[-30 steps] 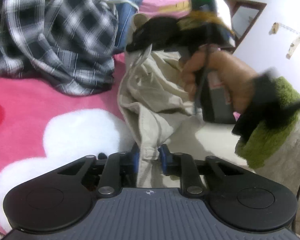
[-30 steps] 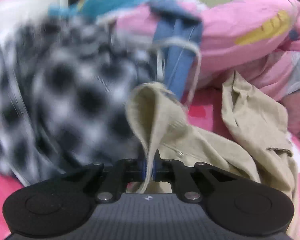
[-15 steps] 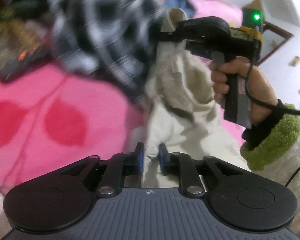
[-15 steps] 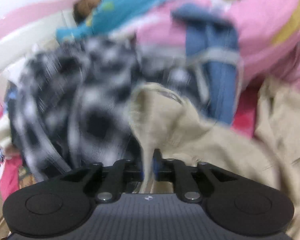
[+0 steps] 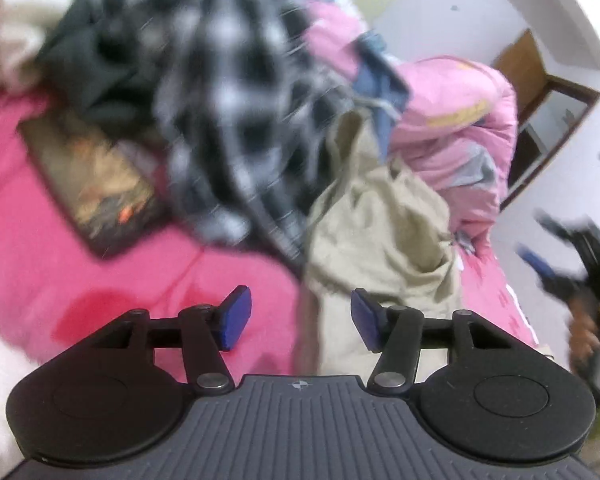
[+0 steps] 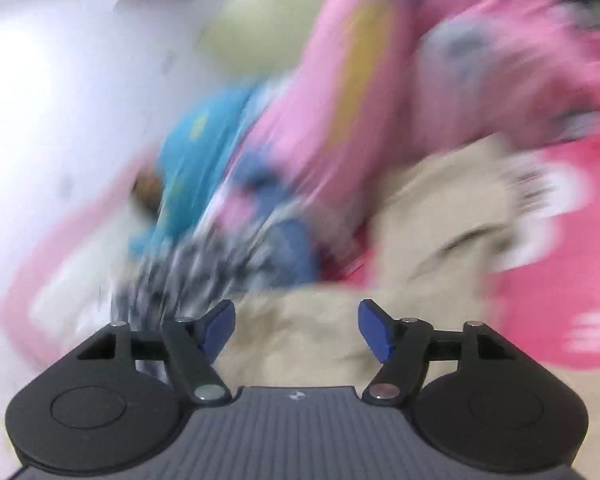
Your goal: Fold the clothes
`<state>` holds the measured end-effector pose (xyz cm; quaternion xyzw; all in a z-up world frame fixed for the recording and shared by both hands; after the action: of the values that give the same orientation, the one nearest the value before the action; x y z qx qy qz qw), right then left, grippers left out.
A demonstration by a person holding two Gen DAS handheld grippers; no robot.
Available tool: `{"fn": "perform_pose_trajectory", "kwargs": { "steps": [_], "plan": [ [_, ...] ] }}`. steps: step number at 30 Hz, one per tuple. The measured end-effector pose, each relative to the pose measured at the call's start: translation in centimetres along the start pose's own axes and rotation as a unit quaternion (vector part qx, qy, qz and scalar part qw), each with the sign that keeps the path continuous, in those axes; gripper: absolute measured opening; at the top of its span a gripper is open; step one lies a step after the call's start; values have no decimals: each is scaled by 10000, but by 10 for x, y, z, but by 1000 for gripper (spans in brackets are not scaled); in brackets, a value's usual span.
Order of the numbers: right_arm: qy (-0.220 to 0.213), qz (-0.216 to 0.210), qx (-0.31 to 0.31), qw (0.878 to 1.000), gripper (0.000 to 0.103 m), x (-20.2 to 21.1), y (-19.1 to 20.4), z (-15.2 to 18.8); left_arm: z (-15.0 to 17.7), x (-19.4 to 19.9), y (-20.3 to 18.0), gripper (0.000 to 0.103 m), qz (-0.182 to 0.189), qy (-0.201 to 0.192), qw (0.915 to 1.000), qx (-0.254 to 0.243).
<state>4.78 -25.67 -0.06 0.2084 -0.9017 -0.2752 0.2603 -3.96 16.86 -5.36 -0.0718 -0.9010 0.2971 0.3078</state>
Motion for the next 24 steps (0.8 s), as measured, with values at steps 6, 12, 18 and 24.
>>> {"fn": "perform_pose_trajectory", "kwargs": {
  "steps": [6, 12, 18, 24],
  "plan": [
    [-1498, 1802, -1475, 9609, 79, 183, -138, 10, -4, -34, -79, 63, 716, 265, 9936, -838],
    [-1629, 2366, -2480, 9252, 80, 246, -213, 58, 37, -91, -126, 63, 633, 1038, 9815, -1480],
    [-712, 1624, -1482, 9729, 80, 133, -179, 11, 60, -127, -115, 62, 18, 1289, 9786, -1601],
    [475, 955, -939, 9899, 78, -48, -146, -41, 66, -122, -110, 62, 69, 1197, 9754, -1850]
  ]
}}
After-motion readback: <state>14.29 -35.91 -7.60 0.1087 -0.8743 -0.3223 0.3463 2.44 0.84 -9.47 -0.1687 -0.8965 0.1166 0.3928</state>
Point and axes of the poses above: each gripper's, at about its wrist camera, not at the fingertips, and x roughly against the way its jaws point, y to its left, z to its underside, the point moved 4 cm from there along -x, roughly the way its jaws point, and after that the axes turned 2 degrees about x, right-handed, at the moved point
